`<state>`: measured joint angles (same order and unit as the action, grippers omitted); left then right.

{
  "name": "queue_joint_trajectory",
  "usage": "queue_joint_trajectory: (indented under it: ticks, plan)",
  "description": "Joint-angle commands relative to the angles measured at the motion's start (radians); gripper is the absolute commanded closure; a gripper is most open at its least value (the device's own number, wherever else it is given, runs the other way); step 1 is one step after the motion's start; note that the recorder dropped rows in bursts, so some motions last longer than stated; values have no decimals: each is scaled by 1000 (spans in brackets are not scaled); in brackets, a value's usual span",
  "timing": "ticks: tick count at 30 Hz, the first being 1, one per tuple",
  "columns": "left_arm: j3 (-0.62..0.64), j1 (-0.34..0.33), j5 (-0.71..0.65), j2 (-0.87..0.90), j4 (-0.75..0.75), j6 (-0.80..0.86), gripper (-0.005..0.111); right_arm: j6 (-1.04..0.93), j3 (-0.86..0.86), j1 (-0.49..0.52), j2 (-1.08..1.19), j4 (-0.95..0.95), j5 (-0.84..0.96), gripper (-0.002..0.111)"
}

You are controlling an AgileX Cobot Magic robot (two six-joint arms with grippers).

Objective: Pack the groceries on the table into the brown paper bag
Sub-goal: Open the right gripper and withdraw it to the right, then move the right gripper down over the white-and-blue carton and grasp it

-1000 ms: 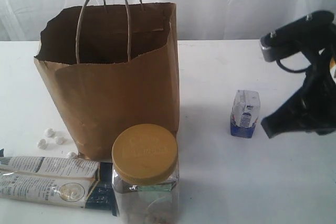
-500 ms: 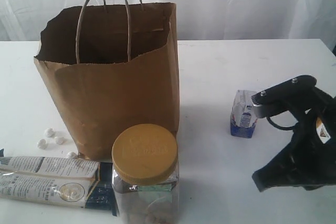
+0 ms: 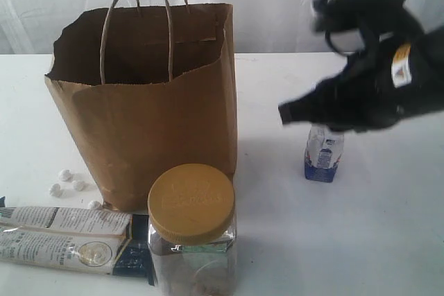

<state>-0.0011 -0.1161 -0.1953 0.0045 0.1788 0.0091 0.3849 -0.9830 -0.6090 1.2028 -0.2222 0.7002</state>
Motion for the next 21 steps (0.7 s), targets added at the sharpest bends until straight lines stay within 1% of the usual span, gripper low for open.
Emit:
queue_joint_trajectory:
  ticks: [1, 5, 8, 12, 15, 16, 18, 21]
  plan:
    - [1, 4, 8, -5, 9, -9, 107, 0, -232, 91, 61, -39, 134, 73]
    - [1, 4, 8, -5, 9, -9, 107, -167, -394, 196, 201, 38, 343, 73]
    - [1, 4, 8, -5, 9, -9, 107, -213, -435, 224, 297, 66, 442, 73]
    - [1, 4, 8, -5, 9, -9, 107, -206, -436, 224, 373, 70, 431, 73]
    - [1, 4, 8, -5, 9, -9, 107, -196, -436, 224, 394, 92, 379, 73]
    - [1, 4, 8, -5, 9, -9, 107, -198, -436, 224, 396, 94, 357, 71]
    - [1, 4, 8, -5, 9, -9, 107, -198, -436, 224, 396, 94, 314, 64]
    - [1, 4, 8, -5, 9, -9, 107, -198, -434, 224, 396, 86, 288, 46]
